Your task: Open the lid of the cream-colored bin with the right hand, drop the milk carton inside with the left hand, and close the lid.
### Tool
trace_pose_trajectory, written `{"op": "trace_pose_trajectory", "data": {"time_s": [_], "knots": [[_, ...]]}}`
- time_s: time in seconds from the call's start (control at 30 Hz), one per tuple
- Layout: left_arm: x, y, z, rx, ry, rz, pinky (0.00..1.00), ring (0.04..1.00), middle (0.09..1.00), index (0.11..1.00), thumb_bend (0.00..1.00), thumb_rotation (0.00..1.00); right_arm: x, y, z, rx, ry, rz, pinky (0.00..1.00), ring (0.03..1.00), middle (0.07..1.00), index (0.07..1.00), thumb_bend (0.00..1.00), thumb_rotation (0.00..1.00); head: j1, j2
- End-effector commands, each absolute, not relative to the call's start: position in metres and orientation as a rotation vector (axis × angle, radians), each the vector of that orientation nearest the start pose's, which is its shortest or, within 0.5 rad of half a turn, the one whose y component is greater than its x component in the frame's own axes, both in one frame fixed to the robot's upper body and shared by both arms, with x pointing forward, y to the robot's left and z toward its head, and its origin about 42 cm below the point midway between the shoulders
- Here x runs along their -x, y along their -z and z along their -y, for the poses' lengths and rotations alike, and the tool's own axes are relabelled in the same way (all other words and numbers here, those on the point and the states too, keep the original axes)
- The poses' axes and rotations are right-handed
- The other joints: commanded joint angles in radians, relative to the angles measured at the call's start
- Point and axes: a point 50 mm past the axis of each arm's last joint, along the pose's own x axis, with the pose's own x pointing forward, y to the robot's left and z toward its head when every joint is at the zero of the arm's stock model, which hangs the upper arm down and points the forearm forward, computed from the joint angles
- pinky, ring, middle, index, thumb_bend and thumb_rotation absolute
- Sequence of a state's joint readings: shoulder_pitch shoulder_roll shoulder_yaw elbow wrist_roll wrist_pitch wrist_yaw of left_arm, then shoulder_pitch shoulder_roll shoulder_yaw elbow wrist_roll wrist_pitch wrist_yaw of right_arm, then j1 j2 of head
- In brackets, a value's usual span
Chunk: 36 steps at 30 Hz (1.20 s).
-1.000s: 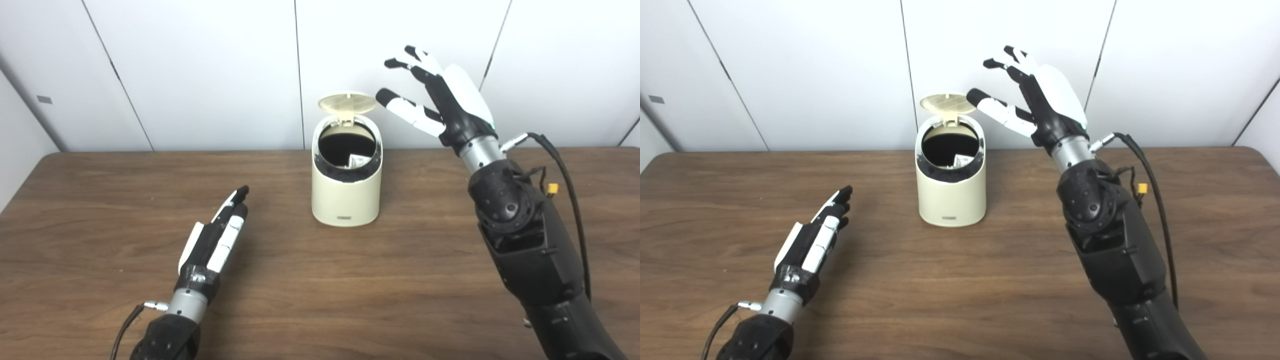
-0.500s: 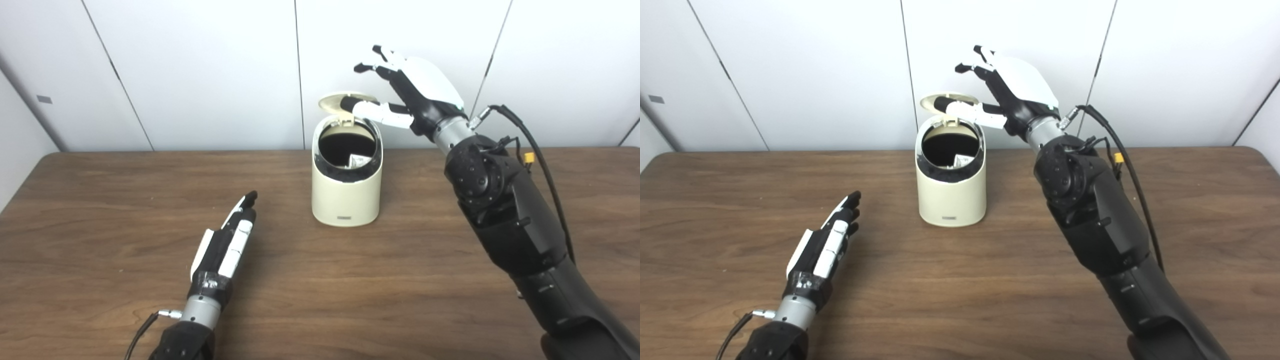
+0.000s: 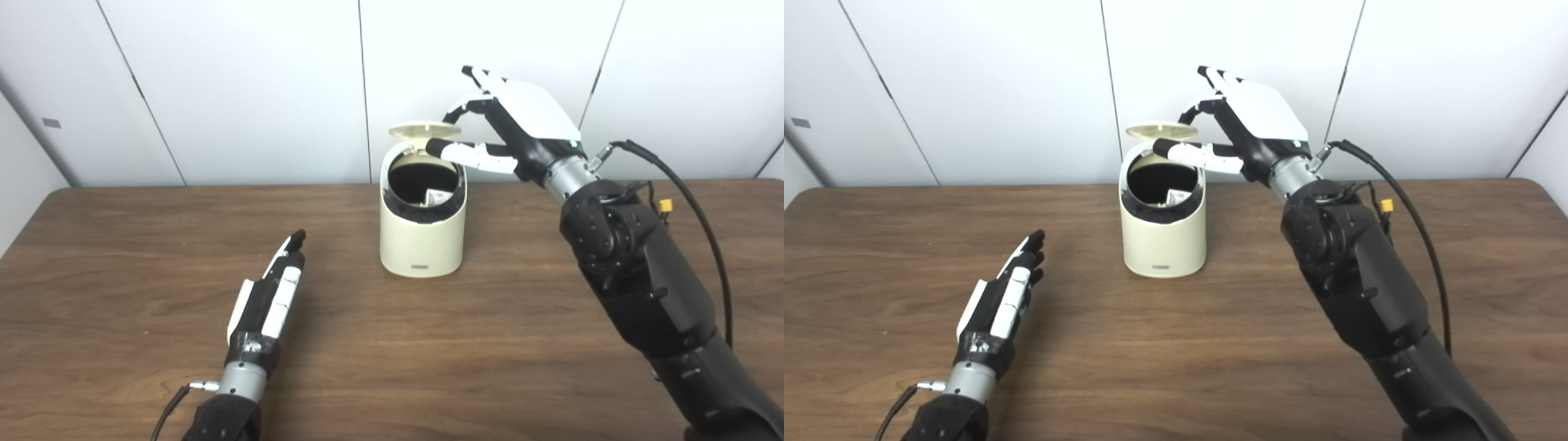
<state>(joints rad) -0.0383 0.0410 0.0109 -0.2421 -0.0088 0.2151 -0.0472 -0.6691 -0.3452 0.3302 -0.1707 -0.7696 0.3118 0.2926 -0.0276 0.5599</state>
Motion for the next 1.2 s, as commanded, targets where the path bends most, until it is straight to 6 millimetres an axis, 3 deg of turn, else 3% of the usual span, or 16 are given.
{"op": "trace_pose_trajectory", "data": {"time_s": [0.0, 0.27, 0.43, 0.73, 1.17], "knots": [[-0.297, -0.170, -0.221, -0.023, 0.045, 0.130, 1.00, 1.000, 1.000, 1.000, 0.59, 0.90, -0.407, -0.357, 0.174, 1.220, -0.138, 0.596, 1.00, 1.000, 0.958, 0.583, 0.57, 0.97, 0.000, 0.001], [-0.297, -0.171, -0.217, -0.030, 0.052, 0.122, 1.00, 1.000, 1.000, 1.000, 0.61, 0.85, -0.391, -0.348, 0.171, 1.255, -0.161, 0.648, 1.00, 0.988, 0.917, 0.554, 0.52, 0.88, 0.011, 0.005], [-0.296, -0.172, -0.215, -0.055, 0.059, 0.105, 1.00, 1.000, 1.000, 1.000, 0.64, 0.82, -0.386, -0.340, 0.167, 1.274, -0.188, 0.657, 1.00, 0.977, 0.915, 0.544, 0.53, 0.88, 0.013, 0.008], [-0.295, -0.175, -0.209, -0.085, 0.098, 0.119, 1.00, 1.000, 1.000, 1.000, 0.66, 0.77, -0.385, -0.332, 0.149, 1.414, -0.214, 0.687, 1.00, 0.973, 0.928, 0.641, 0.57, 0.84, 0.019, 0.009], [-0.297, -0.176, -0.210, -0.107, 0.107, 0.131, 1.00, 1.000, 1.000, 1.000, 0.65, 0.80, -0.387, -0.318, 0.137, 1.371, -0.275, 0.626, 1.00, 0.995, 0.937, 0.665, 0.57, 0.79, 0.018, 0.011]]}}
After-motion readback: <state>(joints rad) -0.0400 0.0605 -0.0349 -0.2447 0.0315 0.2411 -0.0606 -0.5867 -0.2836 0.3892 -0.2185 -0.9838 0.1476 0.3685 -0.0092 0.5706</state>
